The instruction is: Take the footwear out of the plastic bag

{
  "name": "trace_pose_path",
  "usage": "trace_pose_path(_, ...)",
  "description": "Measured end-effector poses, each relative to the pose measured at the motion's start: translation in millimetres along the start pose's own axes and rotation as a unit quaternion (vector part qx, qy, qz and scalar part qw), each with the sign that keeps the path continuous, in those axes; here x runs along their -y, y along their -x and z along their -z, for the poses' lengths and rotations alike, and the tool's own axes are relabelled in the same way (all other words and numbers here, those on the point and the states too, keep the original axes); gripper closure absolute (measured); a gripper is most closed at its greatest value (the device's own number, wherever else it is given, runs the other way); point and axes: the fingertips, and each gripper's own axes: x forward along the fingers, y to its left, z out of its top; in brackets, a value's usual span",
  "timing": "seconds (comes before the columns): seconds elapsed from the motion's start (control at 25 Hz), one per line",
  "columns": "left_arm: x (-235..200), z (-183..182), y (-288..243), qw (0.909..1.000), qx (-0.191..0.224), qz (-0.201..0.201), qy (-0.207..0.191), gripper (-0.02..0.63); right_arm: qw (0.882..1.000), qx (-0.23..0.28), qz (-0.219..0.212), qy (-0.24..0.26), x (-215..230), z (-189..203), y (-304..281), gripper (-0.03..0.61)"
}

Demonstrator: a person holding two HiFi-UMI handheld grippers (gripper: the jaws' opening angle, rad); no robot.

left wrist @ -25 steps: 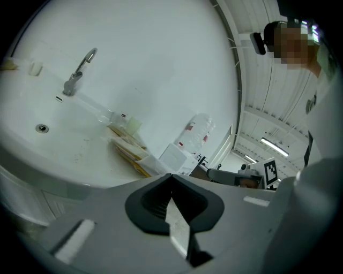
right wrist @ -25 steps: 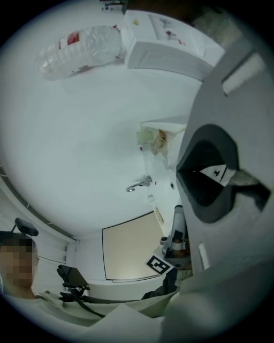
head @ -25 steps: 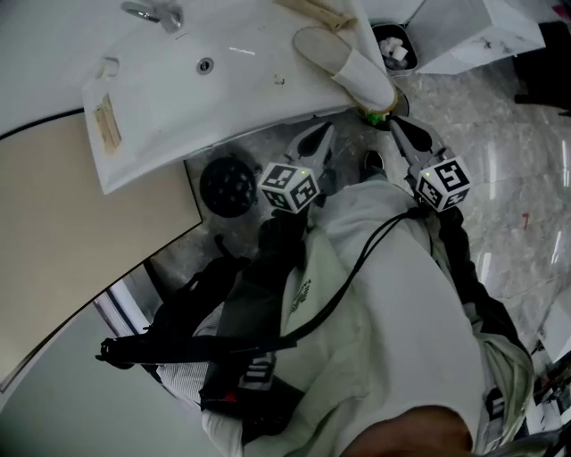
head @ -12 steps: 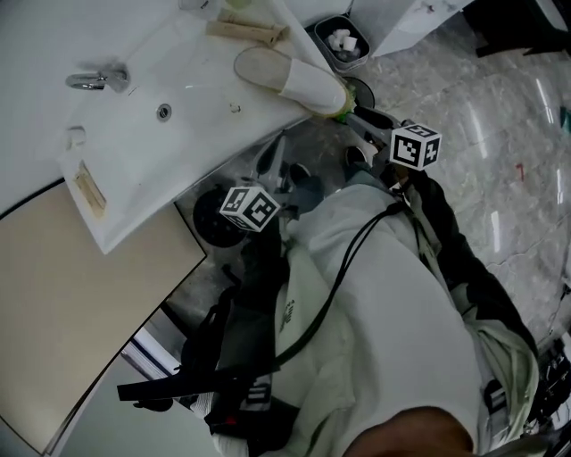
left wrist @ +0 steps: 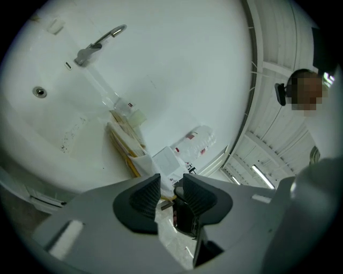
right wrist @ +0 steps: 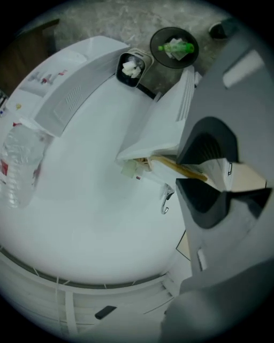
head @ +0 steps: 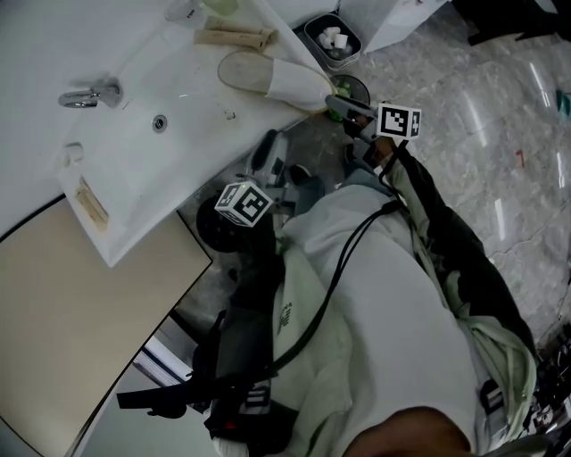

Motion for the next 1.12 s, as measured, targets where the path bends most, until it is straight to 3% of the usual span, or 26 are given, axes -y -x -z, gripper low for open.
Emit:
trace_pose_path(0.16,-11,-6,-7,0.9997,0.001,0.009,0.024,0.454,0.999,0.017,-0.004,-0.036,6,-5,-7,0.503)
trace_pose_path(0.24,-13,-10,-11,0.9993,0.003,0.015,0.035,0.438,0.999,0.027,-0.005,-0.02,1,-10,-8,0.523)
trace_pose_path(0.32,-6,-13,-17,0.9967,0.007,0.038,0.071,0.409,1.0,0.028,-0.012,0.001,-13,-12,-2,0.531)
trace_pose_path(0.48,5,-9,-34,0.9814,0.015,0.1,0.163,0.277,1.0,0.011,-0.025,0.013,-34,-7,18,0.531)
trace_pose_path(0.64,5,1,-44,0.9683,0.029,0.127,0.213,0.248,0.998,0.034,-0.03,-0.037,-29,-5,37,0.531)
trace_pose_path(0.92,19,13,-42,0.9656,0.009,0.147,0.214,0.192,0.994,0.088,-0.034,-0.046,-39,-20,69,0.531)
trace_pose_path(1.12,26,-7,-50,0.9632,0.038,0.168,0.207,0.121,0.991,0.085,-0.09,-0.042,-68,-21,80,0.529)
